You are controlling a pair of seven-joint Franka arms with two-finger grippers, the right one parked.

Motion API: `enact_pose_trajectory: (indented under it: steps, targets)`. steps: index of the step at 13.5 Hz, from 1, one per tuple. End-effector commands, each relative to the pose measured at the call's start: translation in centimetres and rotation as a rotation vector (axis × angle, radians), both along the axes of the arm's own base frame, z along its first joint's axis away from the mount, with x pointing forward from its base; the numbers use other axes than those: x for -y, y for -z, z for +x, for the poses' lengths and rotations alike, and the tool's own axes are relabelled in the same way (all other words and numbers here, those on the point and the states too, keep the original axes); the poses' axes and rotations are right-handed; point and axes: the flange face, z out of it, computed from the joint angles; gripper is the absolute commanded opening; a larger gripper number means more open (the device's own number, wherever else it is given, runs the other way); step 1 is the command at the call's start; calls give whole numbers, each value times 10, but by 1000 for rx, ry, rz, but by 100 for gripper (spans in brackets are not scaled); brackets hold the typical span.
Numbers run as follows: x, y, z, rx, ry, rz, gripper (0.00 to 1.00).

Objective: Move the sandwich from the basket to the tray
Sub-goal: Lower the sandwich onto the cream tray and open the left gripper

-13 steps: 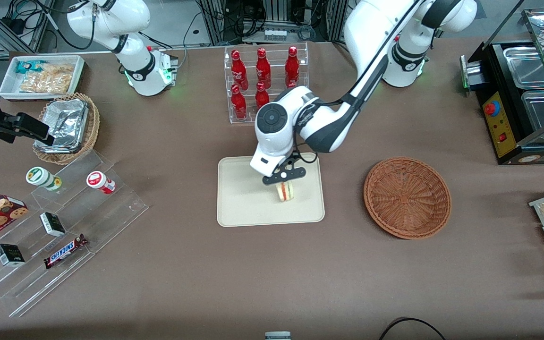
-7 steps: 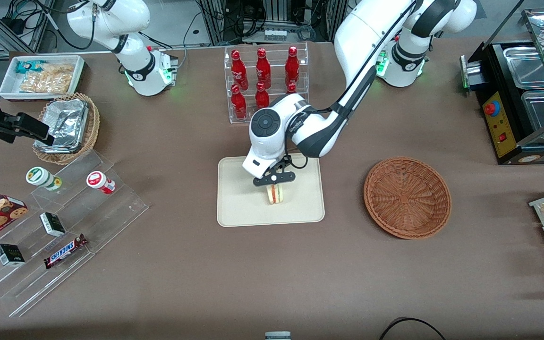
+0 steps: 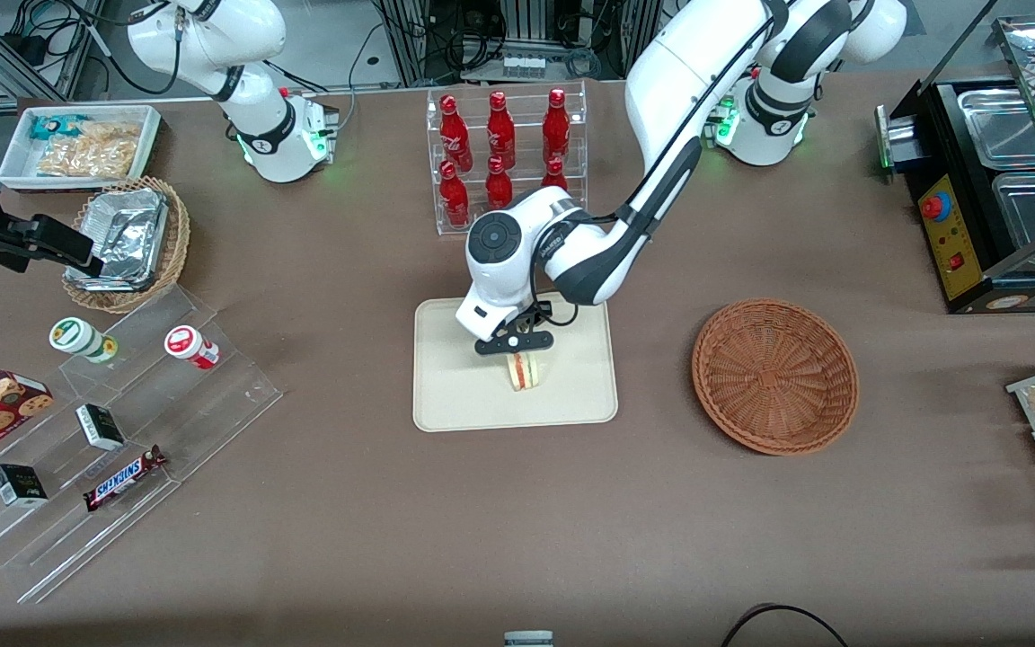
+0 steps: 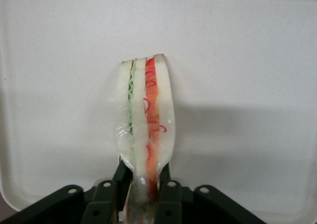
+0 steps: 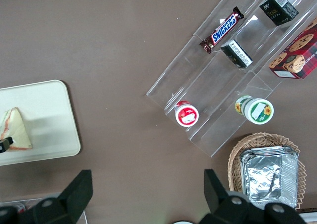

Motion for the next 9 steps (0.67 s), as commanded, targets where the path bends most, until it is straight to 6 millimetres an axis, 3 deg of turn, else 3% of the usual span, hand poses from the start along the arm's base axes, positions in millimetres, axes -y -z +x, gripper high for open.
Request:
enact_pose_trajectory:
  steps: [1,3,5,9]
  targets:
    - [4,-11,7,44,9,-4,100]
    - [-1,-40,12,65,-10,-17,100]
    - [-21,-79,21,60,-54,0,100]
    - [-94,-176,41,-1,-173,70,100]
